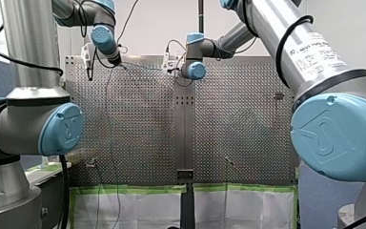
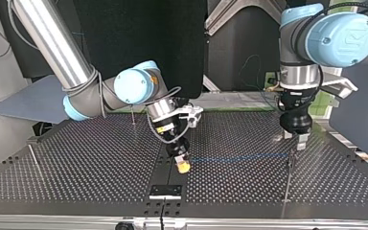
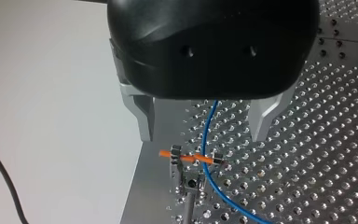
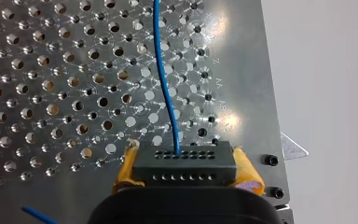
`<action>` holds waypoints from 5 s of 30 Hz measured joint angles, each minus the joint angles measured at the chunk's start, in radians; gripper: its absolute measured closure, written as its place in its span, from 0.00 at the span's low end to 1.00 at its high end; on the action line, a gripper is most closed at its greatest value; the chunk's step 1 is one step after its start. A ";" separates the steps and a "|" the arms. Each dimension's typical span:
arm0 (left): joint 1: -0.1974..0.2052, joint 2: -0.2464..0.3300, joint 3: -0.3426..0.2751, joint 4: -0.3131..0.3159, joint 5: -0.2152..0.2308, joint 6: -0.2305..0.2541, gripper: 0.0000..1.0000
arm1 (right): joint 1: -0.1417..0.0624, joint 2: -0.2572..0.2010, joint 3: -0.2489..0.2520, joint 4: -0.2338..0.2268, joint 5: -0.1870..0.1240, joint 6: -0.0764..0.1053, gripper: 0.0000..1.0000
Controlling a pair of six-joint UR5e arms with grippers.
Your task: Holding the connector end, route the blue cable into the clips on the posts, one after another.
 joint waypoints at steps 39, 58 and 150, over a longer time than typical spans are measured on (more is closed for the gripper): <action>-0.073 -0.144 0.086 0.096 0.109 0.132 0.00 | 0.024 -0.001 -0.012 -0.005 -0.028 -0.031 1.00; -0.055 -0.207 0.141 0.118 0.075 0.098 0.00 | 0.027 -0.002 -0.024 -0.001 -0.033 -0.030 1.00; -0.250 -0.444 0.031 0.248 -0.086 0.085 0.99 | -0.076 0.114 0.319 -0.163 0.052 -0.095 1.00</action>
